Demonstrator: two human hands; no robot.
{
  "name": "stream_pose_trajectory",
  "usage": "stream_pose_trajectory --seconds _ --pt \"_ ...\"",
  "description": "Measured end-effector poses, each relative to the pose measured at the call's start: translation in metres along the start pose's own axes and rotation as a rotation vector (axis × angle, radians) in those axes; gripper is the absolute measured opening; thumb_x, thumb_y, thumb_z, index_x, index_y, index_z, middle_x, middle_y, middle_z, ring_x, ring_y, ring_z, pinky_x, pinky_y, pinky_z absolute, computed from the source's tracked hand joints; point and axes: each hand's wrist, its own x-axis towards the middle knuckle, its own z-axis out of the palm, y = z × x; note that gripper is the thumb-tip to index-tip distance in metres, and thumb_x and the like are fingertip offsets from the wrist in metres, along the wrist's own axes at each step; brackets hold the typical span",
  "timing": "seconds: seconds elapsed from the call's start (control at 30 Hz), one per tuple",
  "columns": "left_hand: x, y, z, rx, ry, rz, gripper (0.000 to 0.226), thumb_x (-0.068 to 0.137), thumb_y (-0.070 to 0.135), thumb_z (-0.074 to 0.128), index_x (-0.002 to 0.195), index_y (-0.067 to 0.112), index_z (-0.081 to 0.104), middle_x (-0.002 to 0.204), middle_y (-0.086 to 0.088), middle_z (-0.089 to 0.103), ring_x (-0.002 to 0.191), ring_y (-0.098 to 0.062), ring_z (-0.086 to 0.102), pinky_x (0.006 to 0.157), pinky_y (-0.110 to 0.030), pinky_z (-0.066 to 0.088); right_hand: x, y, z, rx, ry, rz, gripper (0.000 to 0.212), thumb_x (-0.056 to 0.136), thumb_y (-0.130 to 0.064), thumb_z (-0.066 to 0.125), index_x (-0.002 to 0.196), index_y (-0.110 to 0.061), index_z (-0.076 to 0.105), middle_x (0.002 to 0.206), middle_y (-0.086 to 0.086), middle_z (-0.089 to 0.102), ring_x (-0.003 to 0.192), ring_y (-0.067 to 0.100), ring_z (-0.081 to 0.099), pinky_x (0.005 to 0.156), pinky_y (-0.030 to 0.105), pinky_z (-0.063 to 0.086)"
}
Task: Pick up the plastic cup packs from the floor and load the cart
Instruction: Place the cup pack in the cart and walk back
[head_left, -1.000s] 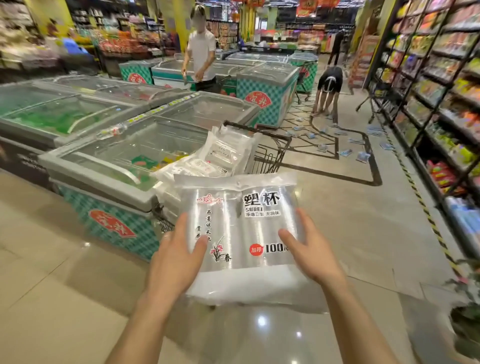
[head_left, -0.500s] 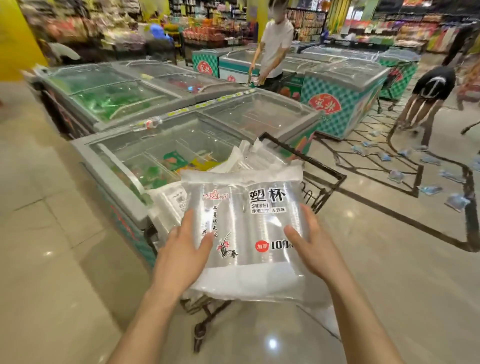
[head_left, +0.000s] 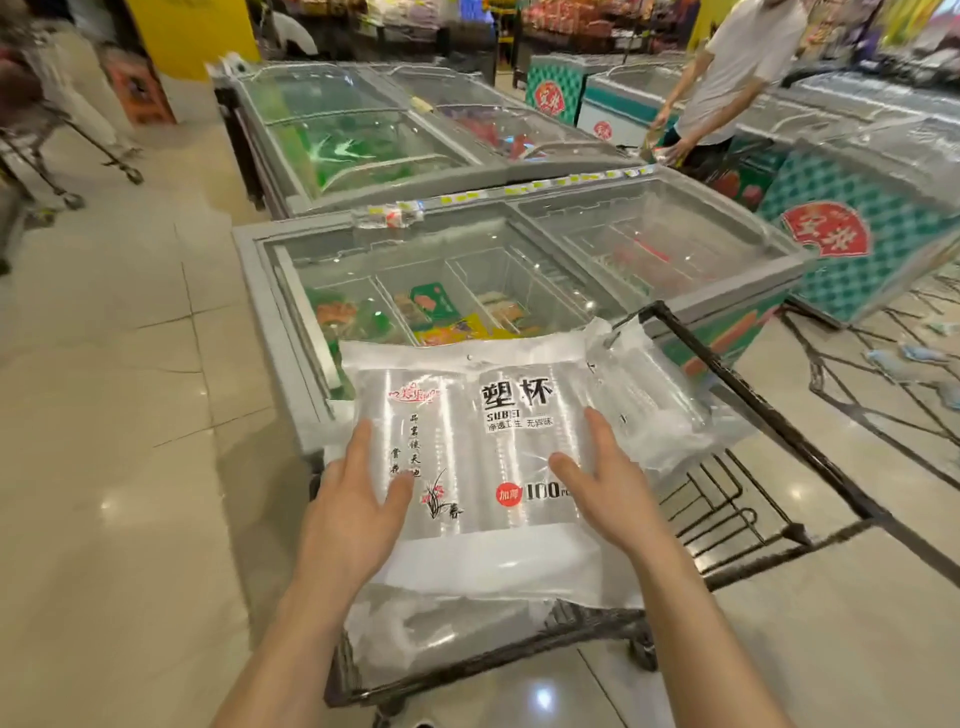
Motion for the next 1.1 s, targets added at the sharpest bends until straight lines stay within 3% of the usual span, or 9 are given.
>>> stream_pose_trajectory --seconds 0.17,0.37,0.5,0.63,0.87,1.1 --pt "0.051 -0.008 0.009 -0.019 -0.004 -0.087 0.070 0.095 0.047 0.046 0.153 0.035 0.008 0.152 -0.005 0.033 0.139 -0.022 0.031 0.103 -0.035 0.032 0.081 -0.006 0.022 0.006 -0.062 -0.023 0.073 0.096 -0.037 0.055 0.155 -0.019 0.016 0.160 0.001 0.023 0.145 0.019 0.025 0.114 0.031 0.022" --pt "0.082 -0.028 0.028 0.075 -0.037 -0.251 0.071 0.096 0.047 0.044 0.153 0.032 0.004 0.153 -0.008 0.032 0.137 -0.028 0.036 0.102 -0.037 0.035 0.137 0.004 0.063 0.038 -0.174 -0.006 0.068 0.096 -0.031 0.055 0.153 -0.022 0.020 0.153 0.002 0.036 0.140 0.021 0.034 0.104 0.026 0.027" --pt "0.091 -0.040 0.051 0.188 -0.142 -0.370 0.076 0.096 0.051 0.039 0.152 0.029 -0.008 0.146 -0.020 0.038 0.126 -0.035 0.047 0.096 -0.044 0.044 0.151 0.026 0.093 0.024 -0.393 0.079 0.073 0.099 -0.042 0.043 0.155 -0.029 -0.002 0.163 0.002 0.010 0.148 0.021 0.019 0.118 0.039 0.021" --pt "0.097 -0.033 0.061 0.176 -0.099 -0.395 0.077 0.096 0.042 0.046 0.153 0.026 -0.003 0.148 -0.020 0.034 0.125 -0.036 0.048 0.091 -0.041 0.044 0.166 0.033 0.090 -0.023 -0.436 0.094 0.076 0.097 -0.046 0.044 0.155 -0.029 -0.001 0.162 0.005 0.014 0.145 0.024 0.025 0.114 0.044 0.028" --pt "0.097 -0.013 0.064 0.183 -0.037 -0.466 0.076 0.090 0.033 0.058 0.151 0.019 0.015 0.126 -0.023 0.049 0.118 -0.038 0.050 0.091 -0.040 0.045 0.188 0.026 0.070 -0.106 -0.468 -0.043 0.072 0.095 -0.041 0.052 0.154 -0.020 0.016 0.154 0.009 0.030 0.136 0.026 0.039 0.103 0.034 0.035" --pt "0.110 0.031 0.035 0.325 0.140 -0.433 0.073 0.091 0.039 0.054 0.152 0.023 0.017 0.153 -0.016 0.025 0.136 -0.034 0.034 0.104 -0.044 0.038 0.200 -0.015 0.039 -0.068 -0.444 -0.287 0.068 0.095 -0.043 0.053 0.152 -0.020 0.024 0.155 0.003 0.030 0.139 0.019 0.034 0.105 0.032 0.033"
